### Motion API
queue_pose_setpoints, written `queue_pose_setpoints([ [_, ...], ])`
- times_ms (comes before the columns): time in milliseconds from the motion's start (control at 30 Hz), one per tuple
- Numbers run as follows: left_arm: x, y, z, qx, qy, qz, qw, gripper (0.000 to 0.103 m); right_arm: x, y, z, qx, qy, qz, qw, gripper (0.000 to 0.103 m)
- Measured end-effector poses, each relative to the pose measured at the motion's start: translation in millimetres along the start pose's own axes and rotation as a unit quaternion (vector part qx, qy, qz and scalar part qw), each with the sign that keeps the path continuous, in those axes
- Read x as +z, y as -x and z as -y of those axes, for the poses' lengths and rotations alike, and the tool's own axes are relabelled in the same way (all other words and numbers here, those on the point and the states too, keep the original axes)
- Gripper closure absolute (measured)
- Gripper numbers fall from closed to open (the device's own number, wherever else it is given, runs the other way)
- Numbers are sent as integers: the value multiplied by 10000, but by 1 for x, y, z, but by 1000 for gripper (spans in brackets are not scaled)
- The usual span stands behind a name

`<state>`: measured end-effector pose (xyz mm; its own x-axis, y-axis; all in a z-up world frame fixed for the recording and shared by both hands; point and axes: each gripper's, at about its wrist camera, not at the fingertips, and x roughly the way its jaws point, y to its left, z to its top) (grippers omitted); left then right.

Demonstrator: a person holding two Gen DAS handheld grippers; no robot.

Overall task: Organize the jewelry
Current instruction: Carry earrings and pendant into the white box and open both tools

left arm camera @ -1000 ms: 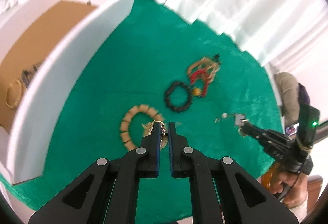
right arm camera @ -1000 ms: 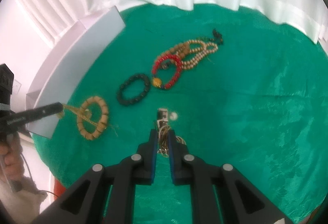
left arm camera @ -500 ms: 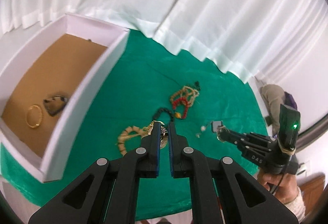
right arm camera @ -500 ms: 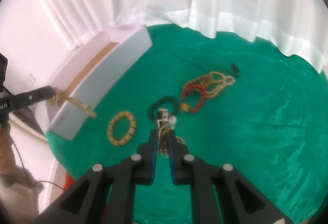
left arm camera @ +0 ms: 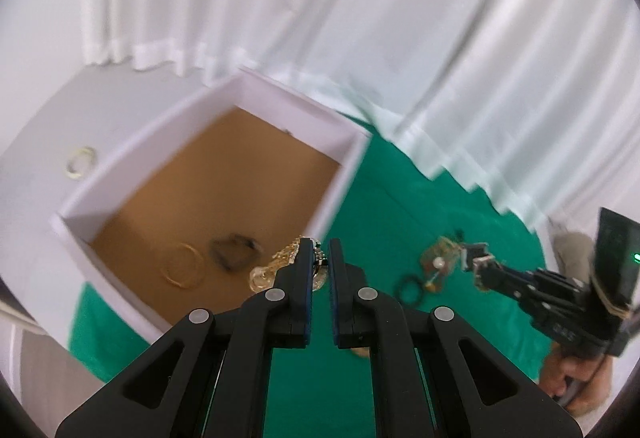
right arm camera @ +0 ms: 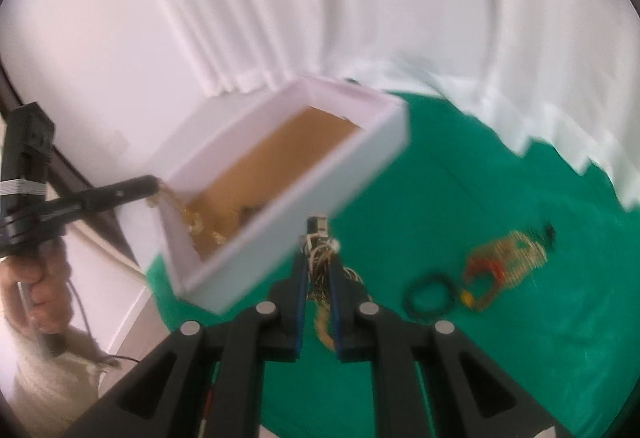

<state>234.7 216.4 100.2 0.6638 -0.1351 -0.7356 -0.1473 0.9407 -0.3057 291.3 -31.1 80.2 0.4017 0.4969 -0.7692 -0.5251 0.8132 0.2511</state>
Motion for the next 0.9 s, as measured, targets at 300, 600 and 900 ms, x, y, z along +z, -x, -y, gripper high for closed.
queue_pose_setpoints([
  [300,38,-33,-77,663,470,159,9966,98,72,-87,-82,313,687,-67,9971,93],
  [600,35,-101,-112,1017,611,-330,9924,98,98,-184,-108,291,919,-499,9941,93],
  [900,13,-139,-120,1542,427,-541,9856,58,94,-221,-99,307,733,-530,9954,56],
])
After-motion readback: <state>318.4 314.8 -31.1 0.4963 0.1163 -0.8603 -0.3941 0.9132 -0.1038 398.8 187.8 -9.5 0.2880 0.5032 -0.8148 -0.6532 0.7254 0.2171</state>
